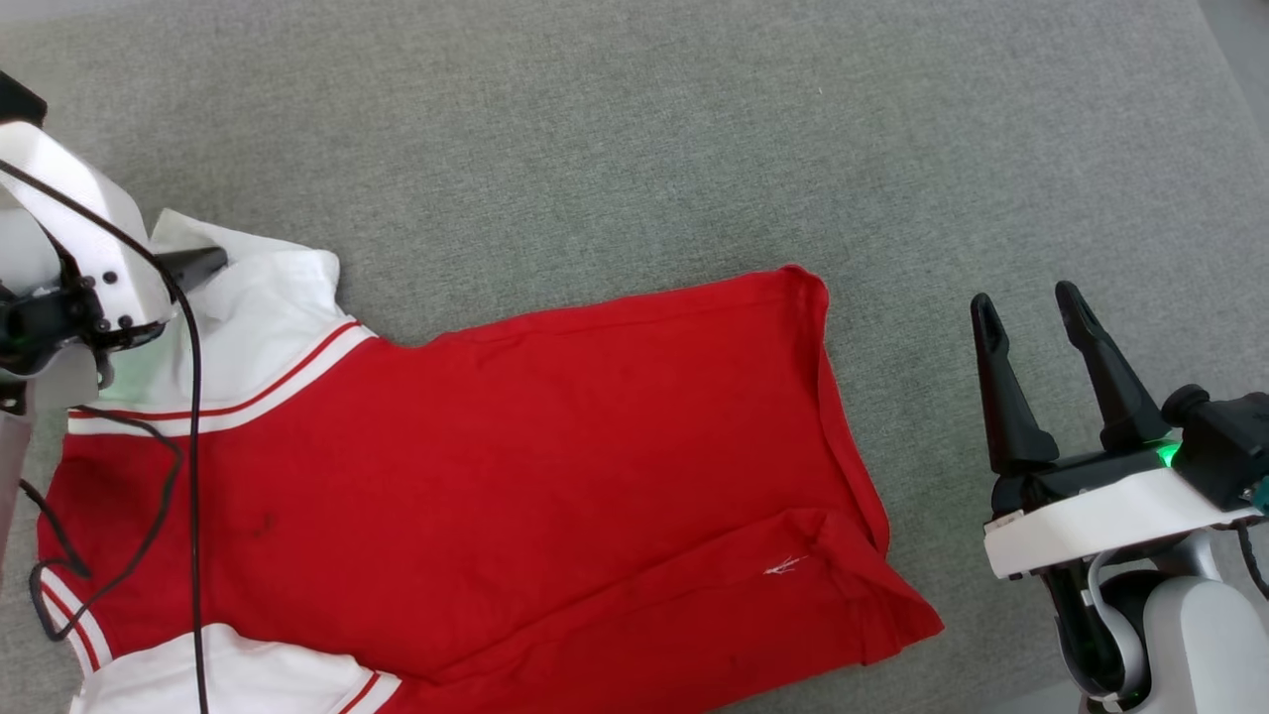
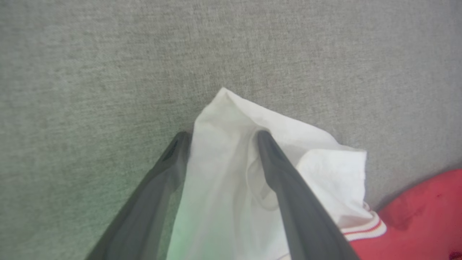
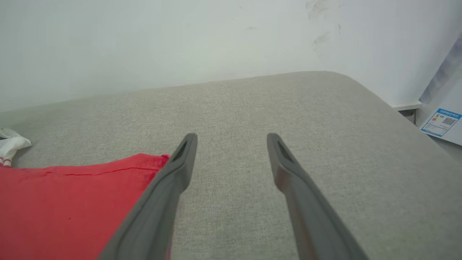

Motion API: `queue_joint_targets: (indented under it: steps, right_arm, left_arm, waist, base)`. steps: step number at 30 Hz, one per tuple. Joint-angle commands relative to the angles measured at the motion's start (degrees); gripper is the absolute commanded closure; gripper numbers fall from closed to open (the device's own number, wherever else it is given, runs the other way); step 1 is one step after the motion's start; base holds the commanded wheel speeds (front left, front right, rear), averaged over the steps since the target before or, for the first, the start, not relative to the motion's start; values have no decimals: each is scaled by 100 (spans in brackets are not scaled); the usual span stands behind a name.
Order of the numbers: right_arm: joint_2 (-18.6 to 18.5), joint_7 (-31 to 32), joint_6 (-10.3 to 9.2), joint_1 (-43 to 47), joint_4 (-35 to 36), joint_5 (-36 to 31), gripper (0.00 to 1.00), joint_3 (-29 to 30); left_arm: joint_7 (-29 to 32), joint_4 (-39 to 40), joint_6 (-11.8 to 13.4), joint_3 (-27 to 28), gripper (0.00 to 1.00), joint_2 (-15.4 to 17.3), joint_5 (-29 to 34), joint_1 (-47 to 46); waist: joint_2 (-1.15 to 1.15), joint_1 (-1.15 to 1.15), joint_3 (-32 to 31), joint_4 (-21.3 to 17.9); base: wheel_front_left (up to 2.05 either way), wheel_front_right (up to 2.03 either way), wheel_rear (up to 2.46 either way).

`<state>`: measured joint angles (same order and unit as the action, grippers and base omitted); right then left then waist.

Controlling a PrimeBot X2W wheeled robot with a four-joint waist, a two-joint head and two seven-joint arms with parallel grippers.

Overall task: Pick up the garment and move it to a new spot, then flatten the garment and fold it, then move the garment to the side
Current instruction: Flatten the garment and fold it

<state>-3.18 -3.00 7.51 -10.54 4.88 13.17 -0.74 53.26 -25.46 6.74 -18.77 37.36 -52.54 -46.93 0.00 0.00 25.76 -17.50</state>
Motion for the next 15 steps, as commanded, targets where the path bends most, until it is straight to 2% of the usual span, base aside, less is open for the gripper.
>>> queue_joint_targets:
  steps: [1,2,3,5,9,15]
  right_arm:
    - [24,-33,-4,-66,-40,56,0,8]
    - [28,-39,-4,-65,-58,68,0,17]
    - [30,-30,-4,-69,-81,78,0,29]
    - [34,29,-4,-87,-121,147,0,24]
    - [33,243,-4,-122,-266,378,0,-17]
    - [-310,1163,-3,-423,-723,906,0,-214]
  left_arm:
    - [244,-178,32,-208,7,-108,-31,278]
    - [367,-218,44,-269,61,-124,-42,338]
    - [450,-255,57,-310,100,-141,-59,394]
    - [501,-295,64,-371,100,-189,-77,496]
    - [210,-285,-9,-345,100,-260,-27,463]
    - [-474,-183,-246,-246,100,-254,166,117]
  waist:
    - [0,0,17,-26]
    - [0,0,23,-32]
    - [0,0,27,-38]
    - [0,0,17,-44]
    - [0,0,-47,10]
    - [0,0,-197,160]
  base:
    - [0,0,0]
    - [0,0,0]
    - [0,0,0]
    - [0,0,0]
    - [0,0,0]
    - [0,0,0]
